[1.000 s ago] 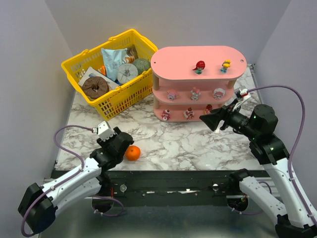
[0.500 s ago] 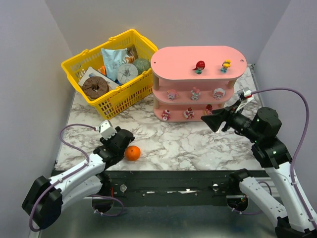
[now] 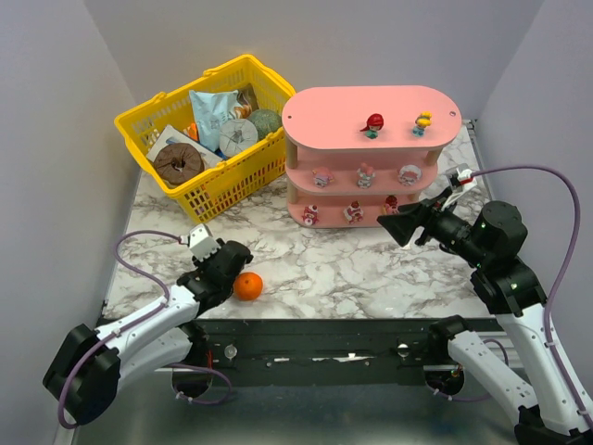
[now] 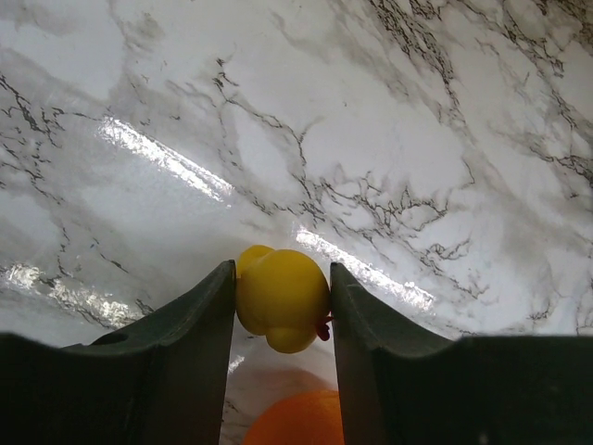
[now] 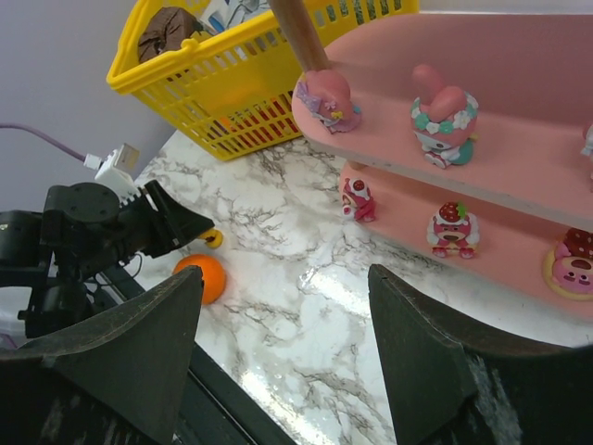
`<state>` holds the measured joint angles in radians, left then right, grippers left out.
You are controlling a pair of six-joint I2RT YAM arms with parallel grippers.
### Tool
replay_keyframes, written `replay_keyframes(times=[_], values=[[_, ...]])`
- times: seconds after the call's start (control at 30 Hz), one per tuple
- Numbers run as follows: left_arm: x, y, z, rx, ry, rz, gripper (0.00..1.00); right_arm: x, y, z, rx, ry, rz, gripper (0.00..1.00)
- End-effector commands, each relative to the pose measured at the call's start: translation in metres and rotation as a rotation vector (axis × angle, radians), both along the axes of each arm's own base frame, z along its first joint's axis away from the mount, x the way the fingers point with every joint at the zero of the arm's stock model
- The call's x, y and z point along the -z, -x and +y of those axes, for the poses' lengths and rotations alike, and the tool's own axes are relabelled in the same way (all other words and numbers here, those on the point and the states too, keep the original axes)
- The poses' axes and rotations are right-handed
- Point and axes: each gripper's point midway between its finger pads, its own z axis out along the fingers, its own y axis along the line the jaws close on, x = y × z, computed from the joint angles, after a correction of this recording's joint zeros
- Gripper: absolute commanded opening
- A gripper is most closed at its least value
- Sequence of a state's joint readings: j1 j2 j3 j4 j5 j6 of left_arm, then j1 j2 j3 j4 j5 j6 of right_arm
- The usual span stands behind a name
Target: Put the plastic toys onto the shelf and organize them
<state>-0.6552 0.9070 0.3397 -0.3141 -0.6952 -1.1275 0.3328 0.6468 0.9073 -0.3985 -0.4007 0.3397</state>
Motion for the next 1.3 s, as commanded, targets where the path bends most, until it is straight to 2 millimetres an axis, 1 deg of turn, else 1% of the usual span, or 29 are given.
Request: replay_keyframes(times=[0.0, 0.03, 0.07, 0.13, 0.17, 0.23, 0.27, 0.33, 0.37, 0.43, 0.47, 0.53, 0.57, 0.6, 0.63, 0.67, 0.73, 0.77, 0.8, 0.83, 0.87, 0.93, 0.97, 1.03, 1.07, 1.13, 1.17, 1.23, 1.27], values=[[-0.004, -0.006, -0.005, 0.033, -0.002, -0.011, 0.27, 0.004, -0.001, -0.004, 0.025, 0.012, 0.007, 0.80], [-0.005, -0.007, -0.007, 0.046, -0.007, -0.011, 0.25, 0.004, -0.002, -0.005, 0.033, 0.014, 0.005, 0.80], [-0.013, -0.011, -0.013, 0.068, 0.000, -0.019, 0.20, 0.004, -0.002, -0.005, 0.034, 0.013, 0.005, 0.80], [-0.022, -0.013, -0.016, 0.111, -0.031, -0.011, 0.15, 0.004, -0.004, -0.007, 0.053, 0.015, 0.003, 0.80], [-0.039, -0.019, -0.022, 0.129, -0.023, -0.034, 0.13, 0.004, -0.005, -0.008, 0.057, 0.014, 0.003, 0.80], [-0.053, -0.021, -0.023, 0.162, -0.054, -0.030, 0.12, 0.004, -0.008, -0.011, 0.079, 0.018, 0.004, 0.80], [-0.073, -0.027, -0.027, 0.162, -0.043, -0.058, 0.12, 0.004, -0.008, -0.011, 0.085, 0.016, 0.004, 0.80], [-0.087, -0.026, -0.029, 0.189, -0.053, -0.051, 0.11, 0.005, -0.012, -0.015, 0.117, 0.018, 0.008, 0.80], [-0.106, -0.030, -0.033, 0.208, -0.043, -0.078, 0.09, 0.003, -0.013, -0.017, 0.132, 0.015, 0.005, 0.80], [-0.124, -0.032, -0.043, 0.261, -0.022, -0.096, 0.08, 0.002, -0.017, -0.026, 0.192, 0.013, -0.002, 0.80], [-0.149, -0.038, -0.048, 0.272, -0.008, -0.137, 0.07, 0.000, -0.017, -0.029, 0.214, 0.006, -0.003, 0.80], [-0.163, -0.041, -0.053, 0.324, -0.046, -0.125, 0.06, -0.004, -0.018, -0.036, 0.250, 0.000, -0.018, 0.80], [-0.192, -0.048, -0.058, 0.332, -0.034, -0.169, 0.04, -0.004, -0.019, -0.037, 0.260, -0.004, -0.015, 0.80], [-0.195, -0.052, -0.062, 0.358, -0.068, -0.149, 0.02, -0.004, -0.019, -0.038, 0.268, -0.007, -0.016, 0.80], [-0.204, -0.054, -0.065, 0.376, -0.069, -0.158, 0.01, -0.005, -0.020, -0.039, 0.274, -0.008, -0.021, 0.80], [-0.230, -0.059, -0.070, 0.381, -0.052, -0.204, 0.01, -0.006, -0.020, -0.039, 0.276, -0.009, -0.022, 0.80], [-0.248, -0.066, -0.075, 0.405, -0.070, -0.227, 0.01, -0.005, -0.020, -0.040, 0.278, -0.007, -0.022, 0.80], [-0.271, -0.069, -0.078, 0.411, -0.057, -0.267, 0.01, -0.005, -0.019, -0.040, 0.277, -0.007, -0.022, 0.80], [-0.272, -0.074, -0.081, 0.417, -0.071, -0.250, 0.01, -0.005, -0.020, -0.040, 0.278, -0.007, -0.022, 0.80], [-0.280, -0.076, -0.083, 0.433, -0.086, -0.261, 0.00, -0.005, -0.020, -0.040, 0.278, -0.007, -0.022, 0.80], [-0.298, -0.079, -0.088, 0.446, -0.074, -0.292, 0.00, -0.005, -0.020, -0.040, 0.279, -0.008, -0.021, 0.80], [-0.302, -0.086, -0.097, 0.474, -0.083, -0.288, 0.00, -0.003, -0.021, -0.040, 0.282, -0.005, -0.016, 0.80], [-0.316, -0.088, -0.100, 0.484, -0.080, -0.315, 0.00, -0.002, -0.022, -0.040, 0.283, -0.003, -0.015, 0.80], [-0.320, -0.094, -0.110, 0.513, -0.084, -0.314, 0.00, -0.002, -0.022, -0.040, 0.285, -0.002, -0.015, 0.80], [-0.333, -0.096, -0.112, 0.515, -0.082, -0.338, 0.00, -0.002, -0.022, -0.040, 0.288, -0.003, -0.017, 0.80], [-0.336, -0.101, -0.119, 0.523, -0.085, -0.334, 0.00, -0.002, -0.022, -0.041, 0.291, -0.003, -0.015, 0.80], [-0.346, -0.101, -0.121, 0.524, -0.075, -0.355, 0.00, -0.001, -0.022, -0.041, 0.292, -0.003, -0.015, 0.80], [-0.352, -0.104, -0.128, 0.524, -0.059, -0.368, 0.00, 0.000, -0.023, -0.042, 0.300, -0.004, -0.010, 0.80], [-0.361, -0.103, -0.131, 0.525, -0.049, -0.387, 0.00, 0.000, -0.023, -0.042, 0.301, -0.006, -0.007, 0.80]])
